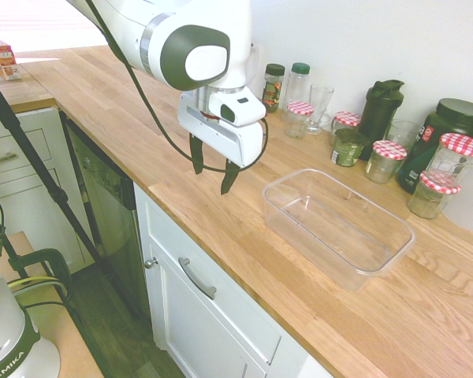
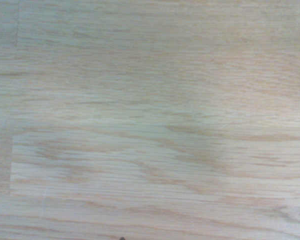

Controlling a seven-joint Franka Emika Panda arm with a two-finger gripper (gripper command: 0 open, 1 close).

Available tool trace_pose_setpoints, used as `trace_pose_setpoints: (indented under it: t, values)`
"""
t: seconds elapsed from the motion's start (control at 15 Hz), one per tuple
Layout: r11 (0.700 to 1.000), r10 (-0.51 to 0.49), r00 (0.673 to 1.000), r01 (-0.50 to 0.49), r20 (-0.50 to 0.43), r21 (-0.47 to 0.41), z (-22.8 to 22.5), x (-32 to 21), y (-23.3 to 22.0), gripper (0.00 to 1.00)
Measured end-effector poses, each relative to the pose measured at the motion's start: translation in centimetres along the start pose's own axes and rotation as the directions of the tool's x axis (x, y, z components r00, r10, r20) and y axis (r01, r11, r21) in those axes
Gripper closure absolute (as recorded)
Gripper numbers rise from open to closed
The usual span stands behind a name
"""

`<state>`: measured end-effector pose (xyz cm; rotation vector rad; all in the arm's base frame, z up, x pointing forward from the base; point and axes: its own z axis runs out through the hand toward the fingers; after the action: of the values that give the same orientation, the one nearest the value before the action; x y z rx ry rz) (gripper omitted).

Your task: Put the protein bar into the container

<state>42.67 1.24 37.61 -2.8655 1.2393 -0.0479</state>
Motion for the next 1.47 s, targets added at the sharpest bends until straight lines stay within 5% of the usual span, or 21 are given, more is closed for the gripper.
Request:
trace_pose_setpoints:
  t: [0.33, 0.87, 1.47]
  values:
    - [1.0, -0.012, 1.0, 0.012, 0.0, -0.02, -1.1, -1.2, -1.8, 0.0]
    - [0.99, -0.14, 0.983, 0.135, -0.121, -0.051, -8.1, -2.1, -11.8, 0.0]
    - [0.966, -0.245, 0.965, 0.235, -0.088, -0.112, -5.1, 0.5, -21.7, 0.0]
